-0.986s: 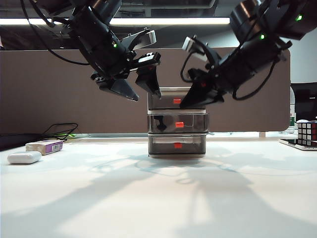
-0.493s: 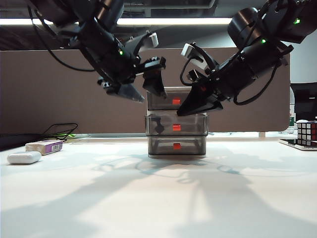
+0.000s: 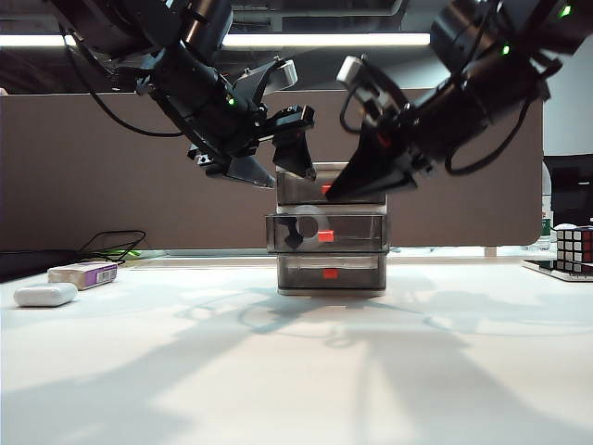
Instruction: Open the second layer of the drawer on the table, pick up the transparent tape on the table and put it in, and finally close the drawer.
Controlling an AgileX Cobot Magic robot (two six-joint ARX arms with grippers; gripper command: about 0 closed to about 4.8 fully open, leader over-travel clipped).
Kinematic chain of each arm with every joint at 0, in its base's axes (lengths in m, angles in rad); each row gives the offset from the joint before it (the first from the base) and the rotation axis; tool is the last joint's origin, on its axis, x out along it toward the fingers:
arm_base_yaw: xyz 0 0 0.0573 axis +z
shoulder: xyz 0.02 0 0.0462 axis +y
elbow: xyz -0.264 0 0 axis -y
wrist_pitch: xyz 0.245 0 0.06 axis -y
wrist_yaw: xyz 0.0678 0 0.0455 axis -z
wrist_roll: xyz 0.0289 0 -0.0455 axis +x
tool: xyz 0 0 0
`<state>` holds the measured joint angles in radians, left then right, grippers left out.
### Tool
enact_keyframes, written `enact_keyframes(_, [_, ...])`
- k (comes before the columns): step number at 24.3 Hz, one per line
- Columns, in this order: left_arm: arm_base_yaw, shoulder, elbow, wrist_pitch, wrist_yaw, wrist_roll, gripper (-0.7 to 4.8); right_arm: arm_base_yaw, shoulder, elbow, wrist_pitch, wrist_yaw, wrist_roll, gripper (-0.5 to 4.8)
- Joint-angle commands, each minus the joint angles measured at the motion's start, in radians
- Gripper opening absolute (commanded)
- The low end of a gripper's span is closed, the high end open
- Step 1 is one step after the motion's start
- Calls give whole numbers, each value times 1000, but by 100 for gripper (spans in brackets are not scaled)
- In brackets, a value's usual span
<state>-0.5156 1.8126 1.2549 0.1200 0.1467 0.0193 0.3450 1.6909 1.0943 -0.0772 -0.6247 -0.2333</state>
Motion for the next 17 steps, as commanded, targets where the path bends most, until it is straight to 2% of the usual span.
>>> enact_keyframes(1, [-2, -5, 3, 32, 0, -13, 340, 1, -52, 2, 28, -10, -10, -4])
enact_keyframes(2, [-3, -6, 3, 23, 2, -14, 340, 0, -60, 2, 43, -9, -9, -4])
enact_keyframes(4, [-8, -34, 3, -115, 13, -8, 340, 1, -73, 9, 71, 0, 13, -3])
enact_keyframes(7, [-8, -64, 3, -237, 11, 16, 340, 1, -67, 8, 77, 3, 18, -3])
enact_keyframes(12, [-8, -106, 3, -270, -45, 76, 339, 2, -67, 7, 79, -10, 20, -4])
enact_keyframes(17, [-7, -149, 3, -337, -37, 78, 330, 15, -67, 7, 82, -12, 21, -4])
